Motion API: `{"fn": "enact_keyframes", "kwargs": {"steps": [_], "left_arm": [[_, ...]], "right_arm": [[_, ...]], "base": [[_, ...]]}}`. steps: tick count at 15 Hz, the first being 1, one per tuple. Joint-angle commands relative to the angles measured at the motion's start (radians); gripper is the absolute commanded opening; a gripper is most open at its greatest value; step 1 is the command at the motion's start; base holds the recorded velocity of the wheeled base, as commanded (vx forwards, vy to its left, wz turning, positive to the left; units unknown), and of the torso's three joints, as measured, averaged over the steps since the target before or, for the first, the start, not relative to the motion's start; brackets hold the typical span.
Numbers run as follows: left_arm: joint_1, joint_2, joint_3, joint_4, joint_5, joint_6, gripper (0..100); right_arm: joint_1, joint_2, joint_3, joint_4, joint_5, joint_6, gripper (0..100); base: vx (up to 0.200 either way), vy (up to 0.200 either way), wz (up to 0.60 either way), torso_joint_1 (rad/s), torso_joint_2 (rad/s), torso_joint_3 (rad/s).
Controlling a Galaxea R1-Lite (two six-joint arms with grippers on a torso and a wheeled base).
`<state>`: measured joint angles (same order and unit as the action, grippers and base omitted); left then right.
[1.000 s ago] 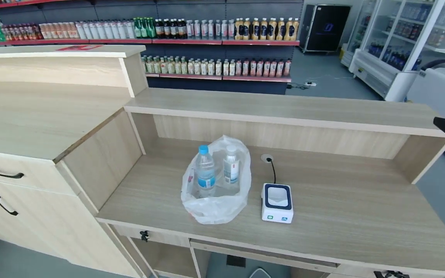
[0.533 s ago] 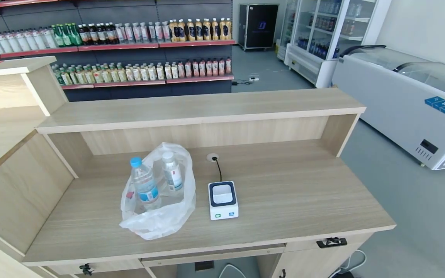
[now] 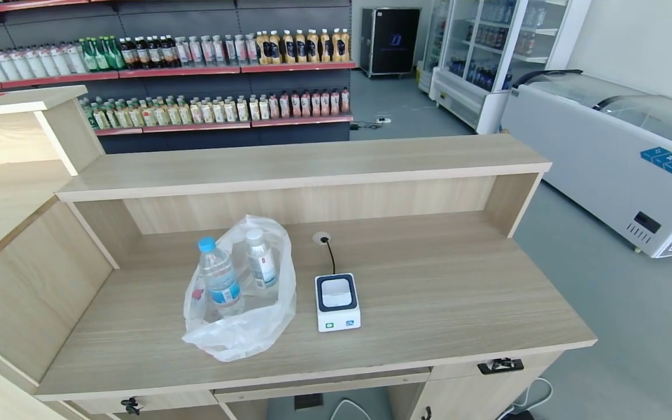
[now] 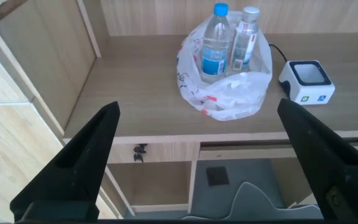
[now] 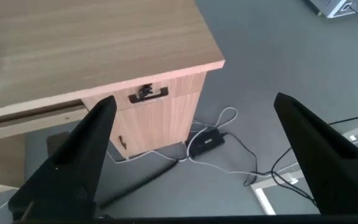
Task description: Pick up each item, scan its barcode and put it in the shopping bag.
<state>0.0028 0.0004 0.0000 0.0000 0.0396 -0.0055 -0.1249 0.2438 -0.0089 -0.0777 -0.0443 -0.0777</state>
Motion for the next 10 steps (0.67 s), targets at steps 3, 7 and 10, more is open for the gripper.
{"fn": "enact_keyframes", "kwargs": {"steps": [3, 7, 10], "left_arm": [[0.000, 0.000, 0.000, 0.000, 0.000, -0.001, 100], [0.000, 0.000, 0.000, 0.000, 0.000, -0.001, 100], [0.000, 0.000, 0.000, 0.000, 0.000, -0.001, 100]], "right_arm": [[0.094, -0.181, 0.009, 0.076, 0.004, 0.029, 100], [0.105, -0.195, 0.009, 0.076, 0.004, 0.026, 100], [0.114, -0.222, 0.009, 0.078, 0.004, 0.027, 100]], "base": [[0.000, 0.000, 0.00, 0.000, 0.00, 0.000], [0.000, 0.000, 0.00, 0.000, 0.00, 0.000], [0.000, 0.000, 0.00, 0.000, 0.00, 0.000]]}}
